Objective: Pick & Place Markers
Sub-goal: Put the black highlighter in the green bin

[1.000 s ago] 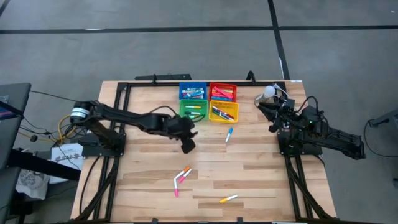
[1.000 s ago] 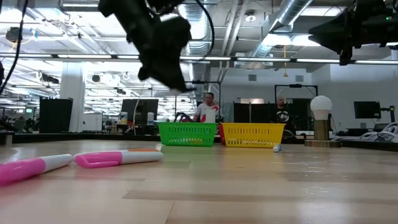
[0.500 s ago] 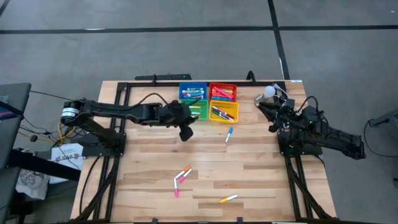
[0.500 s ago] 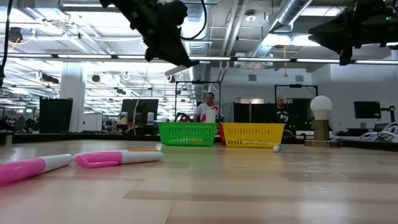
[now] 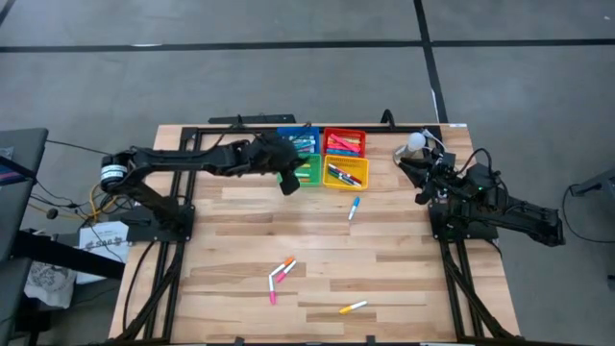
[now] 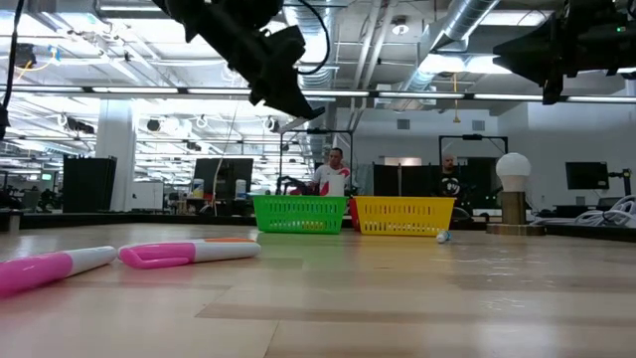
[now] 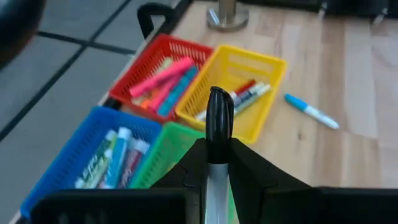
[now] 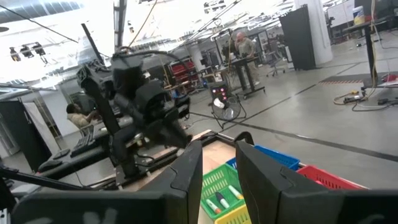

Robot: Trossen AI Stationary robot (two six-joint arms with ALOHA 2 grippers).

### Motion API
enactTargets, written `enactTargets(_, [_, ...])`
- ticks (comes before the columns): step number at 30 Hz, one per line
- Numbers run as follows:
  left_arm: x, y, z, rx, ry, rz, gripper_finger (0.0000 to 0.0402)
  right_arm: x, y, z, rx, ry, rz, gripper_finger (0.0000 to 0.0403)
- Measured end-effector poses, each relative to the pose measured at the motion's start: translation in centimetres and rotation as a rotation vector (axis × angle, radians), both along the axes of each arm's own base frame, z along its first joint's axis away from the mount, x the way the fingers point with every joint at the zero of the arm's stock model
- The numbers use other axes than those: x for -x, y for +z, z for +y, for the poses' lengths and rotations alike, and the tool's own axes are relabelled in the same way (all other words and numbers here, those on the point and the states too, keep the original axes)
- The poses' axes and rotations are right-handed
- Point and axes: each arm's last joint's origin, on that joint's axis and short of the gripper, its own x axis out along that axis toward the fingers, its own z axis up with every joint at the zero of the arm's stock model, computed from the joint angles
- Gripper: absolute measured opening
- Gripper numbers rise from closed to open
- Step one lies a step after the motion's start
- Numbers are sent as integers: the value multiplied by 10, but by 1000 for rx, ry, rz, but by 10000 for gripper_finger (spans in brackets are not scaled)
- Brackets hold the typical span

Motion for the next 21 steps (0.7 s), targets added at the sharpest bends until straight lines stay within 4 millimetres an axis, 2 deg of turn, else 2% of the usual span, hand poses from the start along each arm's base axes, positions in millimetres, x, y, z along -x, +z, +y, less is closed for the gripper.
enactTargets(5, [-1,-8,20,-2,-17,16,47,0,0,0,1,0,0,87])
enactTargets(16, [-20,-73,42,42,-79,208,48,0,0,0,0,-2,0,87])
enactTargets(21, [-27,-82,49,70,-92,217,47,0,0,0,0,-3,-1,87])
